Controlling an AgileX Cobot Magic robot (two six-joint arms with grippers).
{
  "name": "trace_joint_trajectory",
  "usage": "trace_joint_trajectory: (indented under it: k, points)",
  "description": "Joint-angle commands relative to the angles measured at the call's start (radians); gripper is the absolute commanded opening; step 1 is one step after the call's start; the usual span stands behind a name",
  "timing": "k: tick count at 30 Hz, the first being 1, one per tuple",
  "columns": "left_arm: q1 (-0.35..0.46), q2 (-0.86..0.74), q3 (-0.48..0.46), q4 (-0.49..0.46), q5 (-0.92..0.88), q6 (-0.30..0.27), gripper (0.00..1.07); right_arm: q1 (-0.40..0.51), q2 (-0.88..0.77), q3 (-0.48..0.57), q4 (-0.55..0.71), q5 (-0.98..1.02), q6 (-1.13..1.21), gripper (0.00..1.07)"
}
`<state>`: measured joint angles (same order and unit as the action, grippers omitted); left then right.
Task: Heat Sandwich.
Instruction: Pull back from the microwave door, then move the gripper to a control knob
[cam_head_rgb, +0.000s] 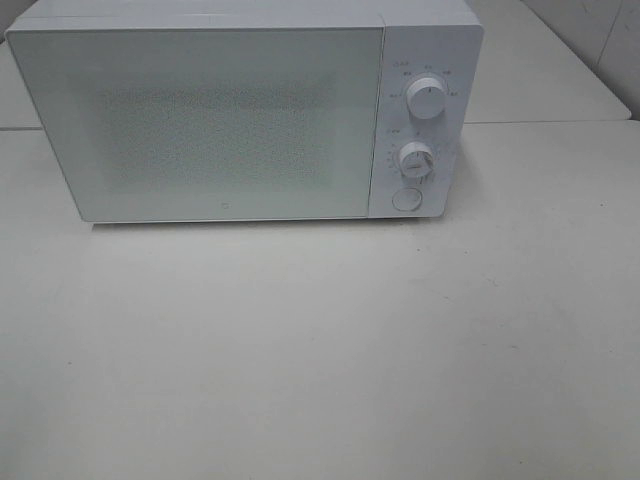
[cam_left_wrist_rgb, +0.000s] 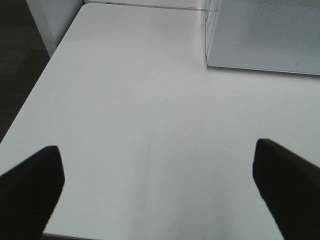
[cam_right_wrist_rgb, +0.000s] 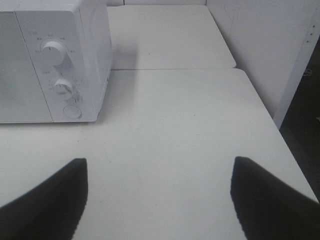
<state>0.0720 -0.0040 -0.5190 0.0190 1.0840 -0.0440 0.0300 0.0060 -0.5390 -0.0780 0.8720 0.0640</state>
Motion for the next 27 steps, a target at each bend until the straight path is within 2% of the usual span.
trace_joint_trajectory:
  k: [1, 9, 27]
  points:
    - [0.005, -0.017, 0.002, -0.006, -0.014, 0.003, 0.98, -0.007, 0.052, -0.007, -0.002, -0.052, -0.003, 0.76]
    - [0.005, -0.017, 0.002, -0.006, -0.014, 0.003, 0.98, -0.007, 0.259, 0.000, -0.002, -0.189, -0.003, 0.76]
    - [0.005, -0.017, 0.002, -0.005, -0.014, 0.003, 0.98, -0.007, 0.604, 0.000, -0.002, -0.519, 0.016, 0.76]
